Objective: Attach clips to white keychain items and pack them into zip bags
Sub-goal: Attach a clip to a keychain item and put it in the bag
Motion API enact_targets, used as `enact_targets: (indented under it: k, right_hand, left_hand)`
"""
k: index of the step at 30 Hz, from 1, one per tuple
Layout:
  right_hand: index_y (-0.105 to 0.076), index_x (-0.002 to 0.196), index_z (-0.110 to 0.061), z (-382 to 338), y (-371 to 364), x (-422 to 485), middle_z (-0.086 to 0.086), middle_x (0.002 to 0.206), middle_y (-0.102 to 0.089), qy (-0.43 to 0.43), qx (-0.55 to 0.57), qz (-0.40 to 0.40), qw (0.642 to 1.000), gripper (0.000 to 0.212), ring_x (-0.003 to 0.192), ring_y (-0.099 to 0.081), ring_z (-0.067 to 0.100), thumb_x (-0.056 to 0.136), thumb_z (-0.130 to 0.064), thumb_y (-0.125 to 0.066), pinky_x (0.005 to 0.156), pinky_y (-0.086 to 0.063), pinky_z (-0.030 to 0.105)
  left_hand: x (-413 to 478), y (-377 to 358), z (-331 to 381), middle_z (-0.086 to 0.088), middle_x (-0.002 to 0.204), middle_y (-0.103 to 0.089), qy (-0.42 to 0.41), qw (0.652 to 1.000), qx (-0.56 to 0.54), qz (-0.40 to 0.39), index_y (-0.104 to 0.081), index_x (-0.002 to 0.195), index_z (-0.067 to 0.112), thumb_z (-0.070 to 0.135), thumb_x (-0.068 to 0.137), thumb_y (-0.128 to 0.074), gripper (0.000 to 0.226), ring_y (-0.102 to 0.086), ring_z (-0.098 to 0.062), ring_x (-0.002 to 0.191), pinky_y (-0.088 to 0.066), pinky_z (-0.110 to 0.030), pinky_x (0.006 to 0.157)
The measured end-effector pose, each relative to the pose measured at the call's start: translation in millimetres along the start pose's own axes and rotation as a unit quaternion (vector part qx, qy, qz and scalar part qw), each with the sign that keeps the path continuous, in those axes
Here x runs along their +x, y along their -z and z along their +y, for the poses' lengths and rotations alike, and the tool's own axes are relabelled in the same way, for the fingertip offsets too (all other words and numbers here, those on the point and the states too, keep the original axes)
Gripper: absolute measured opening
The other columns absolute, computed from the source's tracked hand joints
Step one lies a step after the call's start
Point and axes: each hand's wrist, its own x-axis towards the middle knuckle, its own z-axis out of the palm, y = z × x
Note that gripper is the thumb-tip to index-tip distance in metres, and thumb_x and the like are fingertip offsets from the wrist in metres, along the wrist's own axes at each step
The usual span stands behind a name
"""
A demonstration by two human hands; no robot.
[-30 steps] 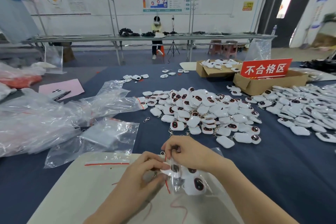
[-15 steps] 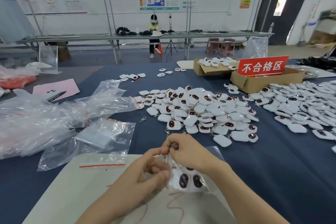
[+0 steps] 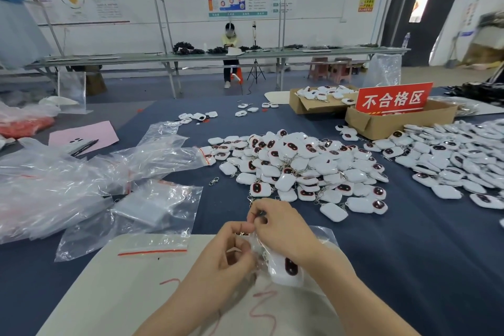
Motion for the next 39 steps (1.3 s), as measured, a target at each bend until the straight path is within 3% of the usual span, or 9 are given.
enact_targets:
  k: [5,9,13,19,22,25,30,34,39]
  right_hand:
    - [-0.063,0.081,-0.040,7,2,1,-0.025,0.067,-0.060,0.014,0.031,-0.036,0.999,0.030,0.062,-0.052,0.003,0.081,-0.015,-0.046,0.064,-0.046,0.026]
    - [-0.068,0.093,-0.040,14,6,2,-0.029,0.088,-0.068,0.038,0.100,-0.014,0.994,0.042,0.079,-0.061,-0.010,0.092,-0.006,-0.044,0.071,-0.043,0.010]
    - [-0.063,0.102,-0.043,27,16,12,-0.019,0.100,-0.066,-0.015,0.088,0.125,0.988,0.033,0.062,-0.060,-0.001,0.100,-0.016,-0.046,0.063,-0.054,0.024]
    - [-0.042,0.143,-0.030,48,21,30,0.000,0.138,-0.042,-0.111,-0.045,0.158,0.980,0.040,0.092,-0.063,0.024,0.103,-0.035,-0.045,0.077,-0.050,0.037]
    - [-0.042,0.144,-0.034,54,13,33,-0.002,0.138,-0.044,-0.096,-0.060,0.161,0.980,0.040,0.097,-0.062,0.022,0.104,-0.036,-0.043,0.076,-0.049,0.036]
    - [-0.049,0.139,-0.034,60,10,34,-0.004,0.129,-0.048,-0.068,-0.067,0.159,0.983,0.036,0.092,-0.061,0.019,0.104,-0.035,-0.043,0.076,-0.051,0.036]
    - [-0.053,0.135,-0.034,62,5,33,-0.007,0.118,-0.046,-0.034,-0.081,0.160,0.983,0.032,0.086,-0.060,0.016,0.105,-0.033,-0.043,0.075,-0.053,0.038]
    - [-0.051,0.136,-0.036,65,5,35,-0.008,0.118,-0.046,-0.026,-0.072,0.160,0.984,0.033,0.082,-0.059,0.015,0.105,-0.036,-0.042,0.076,-0.052,0.036]
    - [-0.053,0.137,-0.040,64,3,38,-0.019,0.117,-0.048,0.038,0.060,0.155,0.985,0.035,0.083,-0.057,0.000,0.101,-0.043,-0.050,0.076,-0.046,0.015]
  left_hand:
    - [-1,0,-4,0.007,0.081,-0.065,-0.050,0.998,0.039,-0.028,-0.058,0.120,0.039,0.018,0.089,-0.058,0.037,-0.062,-0.007,0.074,-0.051,-0.021,0.070]
    - [4,3,-10,0.002,0.094,-0.071,-0.064,0.997,0.036,0.013,-0.058,0.113,0.056,0.032,0.094,-0.057,0.030,-0.062,-0.010,0.071,-0.050,-0.022,0.068]
    - [21,14,-16,0.005,0.092,-0.074,-0.062,0.990,0.051,0.118,-0.061,0.116,0.044,0.029,0.102,-0.054,0.022,-0.063,-0.014,0.071,-0.048,-0.029,0.072]
    - [67,23,-22,0.009,0.090,-0.072,-0.014,0.978,0.130,0.160,-0.058,0.119,0.037,0.028,0.104,-0.053,0.018,-0.067,-0.006,0.092,-0.050,-0.030,0.089]
    - [103,17,-25,0.013,0.104,-0.068,0.007,0.954,0.254,0.158,-0.059,0.130,0.025,0.040,0.104,-0.049,0.032,-0.062,-0.004,0.097,-0.046,-0.024,0.086]
    - [135,8,-24,-0.001,0.120,-0.062,0.013,0.926,0.353,0.133,-0.058,0.137,0.022,0.051,0.102,-0.045,0.047,-0.059,-0.020,0.112,-0.046,-0.040,0.101]
    - [155,-2,-28,0.001,0.120,-0.052,0.021,0.891,0.433,0.131,-0.063,0.123,0.030,0.060,0.095,-0.053,0.042,-0.055,-0.022,0.114,-0.041,-0.038,0.101]
    - [152,-1,-27,0.013,0.108,-0.058,-0.025,0.945,0.296,0.136,-0.057,0.097,0.040,0.045,0.092,-0.067,0.012,-0.058,-0.007,0.102,-0.044,-0.033,0.096]
    - [131,1,-21,0.021,0.098,-0.070,-0.114,0.977,0.088,0.155,-0.067,0.105,0.035,0.029,0.096,-0.068,0.012,-0.066,0.000,0.092,-0.047,-0.009,0.078]
